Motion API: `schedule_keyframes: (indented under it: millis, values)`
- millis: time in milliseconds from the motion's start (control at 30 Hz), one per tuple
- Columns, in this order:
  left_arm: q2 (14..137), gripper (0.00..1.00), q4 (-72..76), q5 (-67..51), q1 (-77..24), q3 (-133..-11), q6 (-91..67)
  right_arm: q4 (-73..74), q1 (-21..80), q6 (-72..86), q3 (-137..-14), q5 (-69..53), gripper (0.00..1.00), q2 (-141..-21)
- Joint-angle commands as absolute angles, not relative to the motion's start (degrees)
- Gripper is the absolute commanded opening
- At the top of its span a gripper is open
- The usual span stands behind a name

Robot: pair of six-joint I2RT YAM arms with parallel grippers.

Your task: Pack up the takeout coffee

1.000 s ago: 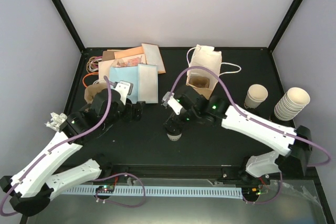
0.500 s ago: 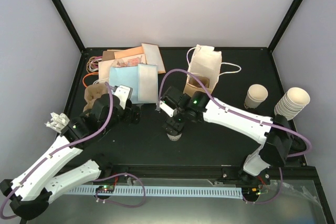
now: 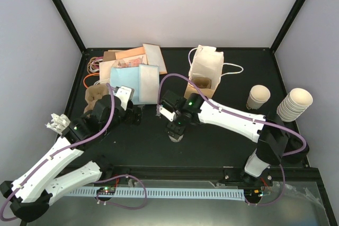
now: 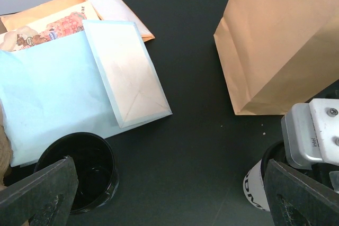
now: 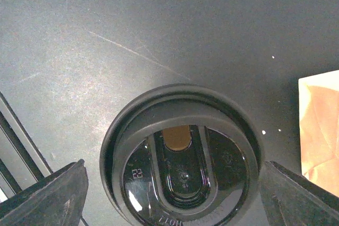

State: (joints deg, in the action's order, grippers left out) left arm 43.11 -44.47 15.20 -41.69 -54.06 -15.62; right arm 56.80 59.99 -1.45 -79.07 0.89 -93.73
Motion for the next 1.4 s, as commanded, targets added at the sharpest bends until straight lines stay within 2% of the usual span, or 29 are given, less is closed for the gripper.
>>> schedule_keyframes:
  millis: [0,233,767,1367]
  values:
    - [42.5,0.98,-43.5,16.1,-41.3,-54.7,-15.2,57.9,60.2,-1.8,-79.9,0.5,0.9,-94.6]
    - [42.3,0.98,-43.6,16.0,-41.3,-55.0,-15.2,58.8,60.2,-1.6,-80.1,0.3,0.83,-95.2]
    - [42.0,0.98,-44.0,15.9,-41.3,-54.7,-15.4,59.1,60.1,-1.0,-81.9,3.0,0.88,-95.4]
    - [42.2,0.98,-44.3,15.6,-41.2,-55.2,-15.2,61.1,60.1,-1.4,-81.9,1.2,0.88,-97.3]
